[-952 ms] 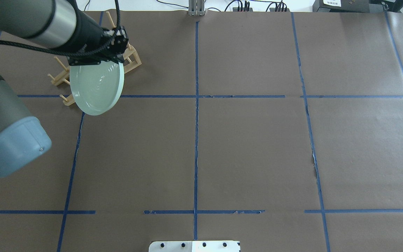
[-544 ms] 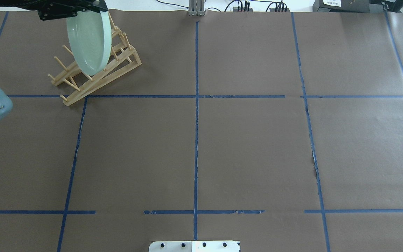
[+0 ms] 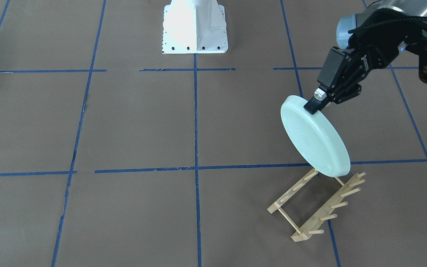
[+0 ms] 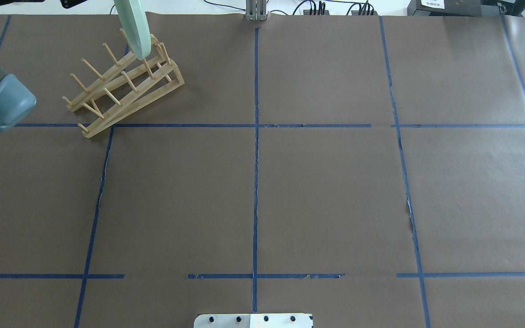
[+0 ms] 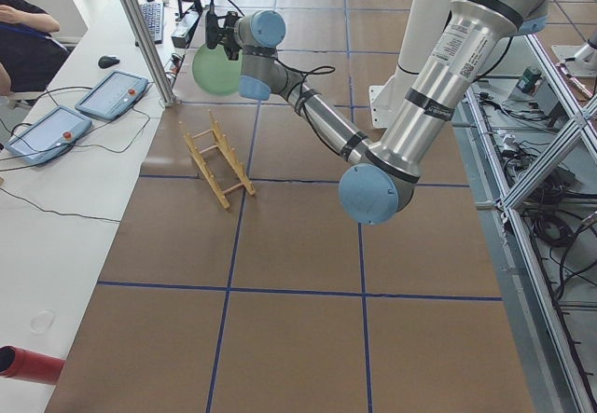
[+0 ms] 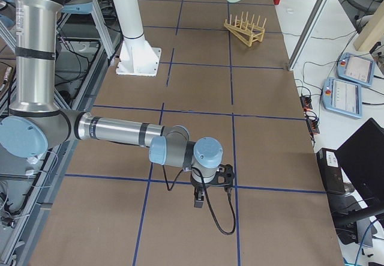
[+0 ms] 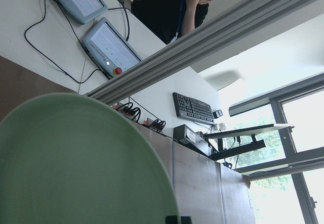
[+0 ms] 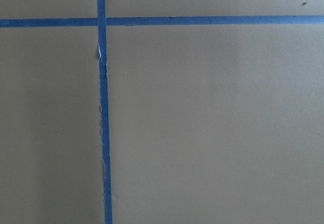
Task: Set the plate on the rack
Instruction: 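Lift the plate with the left gripper and tilt it upright, then carry the upright plate with the left gripper down into the rack slots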
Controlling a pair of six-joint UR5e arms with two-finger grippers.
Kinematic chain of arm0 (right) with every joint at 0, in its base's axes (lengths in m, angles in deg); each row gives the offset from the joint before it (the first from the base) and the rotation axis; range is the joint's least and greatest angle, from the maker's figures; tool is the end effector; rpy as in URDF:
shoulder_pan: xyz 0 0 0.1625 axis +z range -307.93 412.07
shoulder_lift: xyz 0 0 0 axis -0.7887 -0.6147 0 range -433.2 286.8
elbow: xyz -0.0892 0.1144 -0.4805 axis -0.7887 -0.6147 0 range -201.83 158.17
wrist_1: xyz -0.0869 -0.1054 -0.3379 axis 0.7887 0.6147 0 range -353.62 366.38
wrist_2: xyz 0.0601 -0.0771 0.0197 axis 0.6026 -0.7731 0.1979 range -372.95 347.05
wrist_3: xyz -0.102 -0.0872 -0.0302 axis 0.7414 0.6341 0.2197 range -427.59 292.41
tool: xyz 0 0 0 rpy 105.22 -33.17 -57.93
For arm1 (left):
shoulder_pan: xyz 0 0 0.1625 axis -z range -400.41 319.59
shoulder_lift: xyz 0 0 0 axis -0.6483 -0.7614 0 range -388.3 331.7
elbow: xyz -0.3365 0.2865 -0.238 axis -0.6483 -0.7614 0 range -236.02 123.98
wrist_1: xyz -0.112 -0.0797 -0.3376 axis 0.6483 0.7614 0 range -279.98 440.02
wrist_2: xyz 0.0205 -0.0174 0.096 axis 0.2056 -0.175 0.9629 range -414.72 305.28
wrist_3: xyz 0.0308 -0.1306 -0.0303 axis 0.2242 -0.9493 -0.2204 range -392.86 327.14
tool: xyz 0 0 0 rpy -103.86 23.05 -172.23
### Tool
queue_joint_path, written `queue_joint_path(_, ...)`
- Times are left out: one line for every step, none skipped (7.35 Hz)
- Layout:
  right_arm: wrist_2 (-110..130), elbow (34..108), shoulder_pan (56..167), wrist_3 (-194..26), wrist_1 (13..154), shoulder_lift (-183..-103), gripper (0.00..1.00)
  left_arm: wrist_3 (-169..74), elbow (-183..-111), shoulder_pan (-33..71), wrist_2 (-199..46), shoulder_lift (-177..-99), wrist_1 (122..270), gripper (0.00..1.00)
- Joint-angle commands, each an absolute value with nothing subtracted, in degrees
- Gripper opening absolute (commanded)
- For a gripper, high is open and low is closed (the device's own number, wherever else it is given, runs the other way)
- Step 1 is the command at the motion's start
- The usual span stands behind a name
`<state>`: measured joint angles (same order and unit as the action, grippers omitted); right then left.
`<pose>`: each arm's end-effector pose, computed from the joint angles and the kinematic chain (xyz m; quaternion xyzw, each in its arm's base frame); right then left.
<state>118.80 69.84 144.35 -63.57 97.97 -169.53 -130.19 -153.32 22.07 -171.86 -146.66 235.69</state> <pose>0.0565 -0.3687 0.8019 -0.0313 -0.3581 0.0052 0.9331 0.2214 -0.5775 0.2846 0.2163 0.7353 -0.2038 0.6091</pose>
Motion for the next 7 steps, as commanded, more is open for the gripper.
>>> queue_joint_path(118.80,69.84,144.35,-63.64,97.97,-169.53,1.00,-133.91,-143.77,22.96,-168.31,-146.86,250.99,0.00)
queue_joint_path(118.80,69.84,144.35,-63.64,97.97,-169.53,1.00,-136.98,-139.47,22.78,-164.97,-147.13,257.49,0.00)
queue_joint_path(118.80,69.84,144.35,-63.64,97.97,-169.53,1.00,-138.06,-138.21,22.70,-162.24,-147.48,258.86,0.00)
queue_joint_path(118.80,69.84,144.35,-63.64,97.97,-169.53,1.00,-140.68,-138.02,22.52,-159.78,-147.66,259.40,0.00)
queue_joint_path(118.80,69.84,144.35,-63.64,97.97,-169.53,1.00,-140.88,-136.72,22.35,-158.45,-147.92,260.10,0.00)
queue_joint_path(118.80,69.84,144.44,-63.64,97.97,-169.53,1.00,-140.88,-135.14,21.65,-157.57,-148.36,260.37,0.00)
queue_joint_path(118.80,69.84,144.35,-63.64,97.97,-169.53,1.00,-140.88,-133.12,20.77,-156.69,-148.71,262.02,0.00)
